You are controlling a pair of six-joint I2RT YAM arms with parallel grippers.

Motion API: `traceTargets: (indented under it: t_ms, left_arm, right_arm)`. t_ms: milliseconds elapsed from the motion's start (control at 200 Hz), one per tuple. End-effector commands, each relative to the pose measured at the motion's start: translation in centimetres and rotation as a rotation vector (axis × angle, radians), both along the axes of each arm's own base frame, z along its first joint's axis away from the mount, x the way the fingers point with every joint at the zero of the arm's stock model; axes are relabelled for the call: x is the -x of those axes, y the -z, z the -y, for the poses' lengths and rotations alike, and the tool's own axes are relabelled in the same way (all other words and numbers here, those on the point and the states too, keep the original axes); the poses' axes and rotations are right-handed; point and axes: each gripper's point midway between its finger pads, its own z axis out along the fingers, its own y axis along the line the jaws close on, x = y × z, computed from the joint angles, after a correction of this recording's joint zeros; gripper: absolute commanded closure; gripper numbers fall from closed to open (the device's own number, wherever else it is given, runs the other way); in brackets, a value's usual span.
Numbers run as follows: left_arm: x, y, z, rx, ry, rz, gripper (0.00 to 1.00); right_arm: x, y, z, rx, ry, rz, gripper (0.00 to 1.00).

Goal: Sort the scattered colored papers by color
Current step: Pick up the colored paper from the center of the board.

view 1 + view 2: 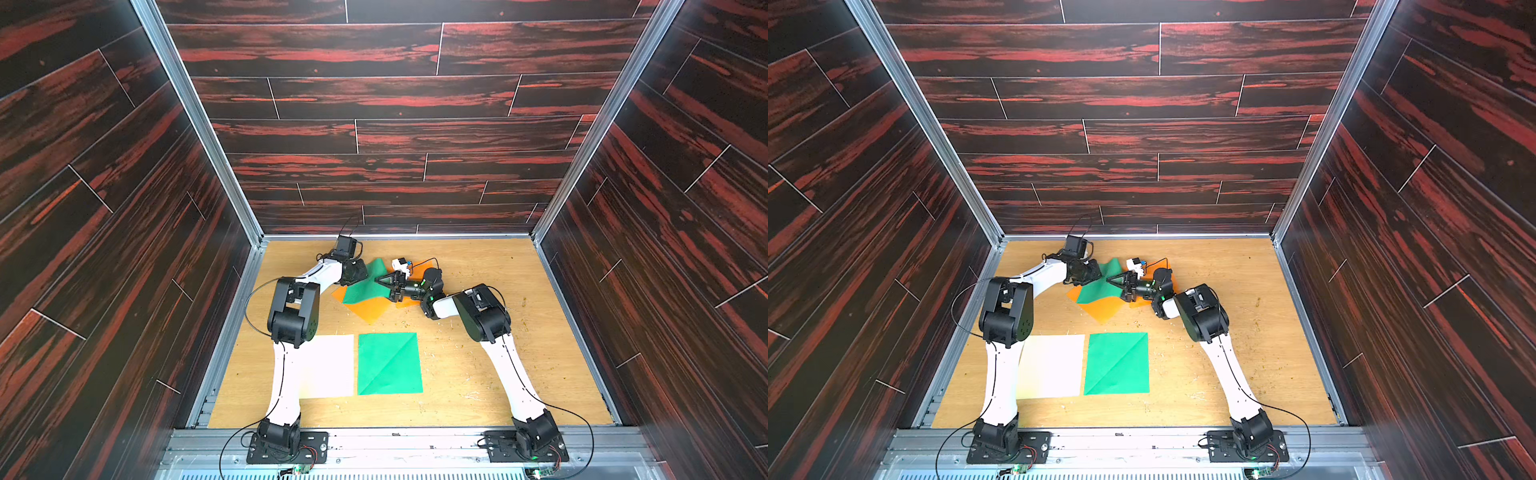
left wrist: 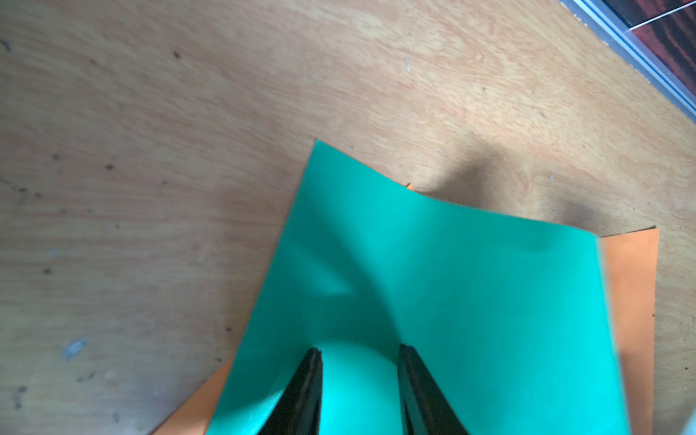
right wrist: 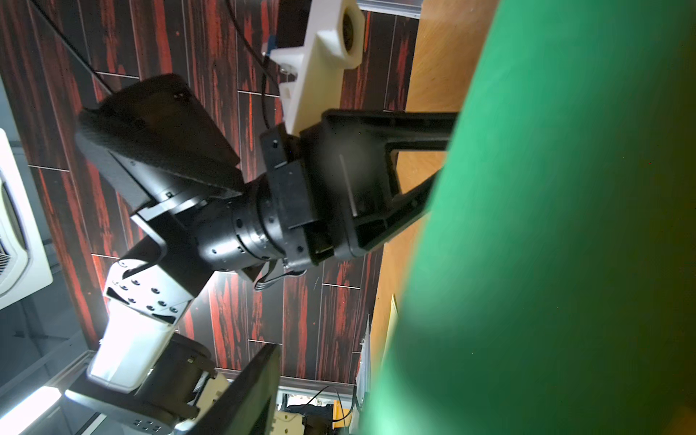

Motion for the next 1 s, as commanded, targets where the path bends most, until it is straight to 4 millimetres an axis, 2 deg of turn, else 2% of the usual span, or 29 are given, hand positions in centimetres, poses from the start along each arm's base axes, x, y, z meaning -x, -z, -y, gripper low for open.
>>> traceTargets:
  t_ms: [0,180,381,531,646,822,997]
  left_arm:
    - [2.7,4.7,-0.4,-0.024,0.010,-0.143,0.62]
    - [2.8,4.7,-0.3,-0.023,0.012,-0.144,0.62]
    - [2.8,4.4,-0.4,-0.028,0.014,-0.141,0.62]
    - [2.8,4.3,-0.4,-0.030,0.017,-0.136,0.62]
    - [2.8,4.3,-0.4,-0.025,0.016,-0.134,0.63]
    - [2.7,4.2,-0.3,-0.018,0.010,-0.129,0.63]
    - [2.7,4.0,-0.4,-0.016,0.005,-0.116,0.63]
  right_arm:
    - [0.6,-1.2,-0.3,-0.036,-0.022,0.022,0.30]
    - [0.2,-1.3,-0.4,-0.023,-0.003,0.035,0.33]
    - [-0.9,0.4,0.1,0.114,0.043,0.031,0.43]
    - [-1.7,2.2,1.2,0.278,0.100,0.038,0.45]
    - [-2.4,2.4,1.9,0.334,0.127,0.034,0.46]
    - [-2.9,3.1,2.4,0.378,0.141,-0.013,0.60]
    - [-2.7,3.8,3.0,0.415,0.156,-0.055,0.61]
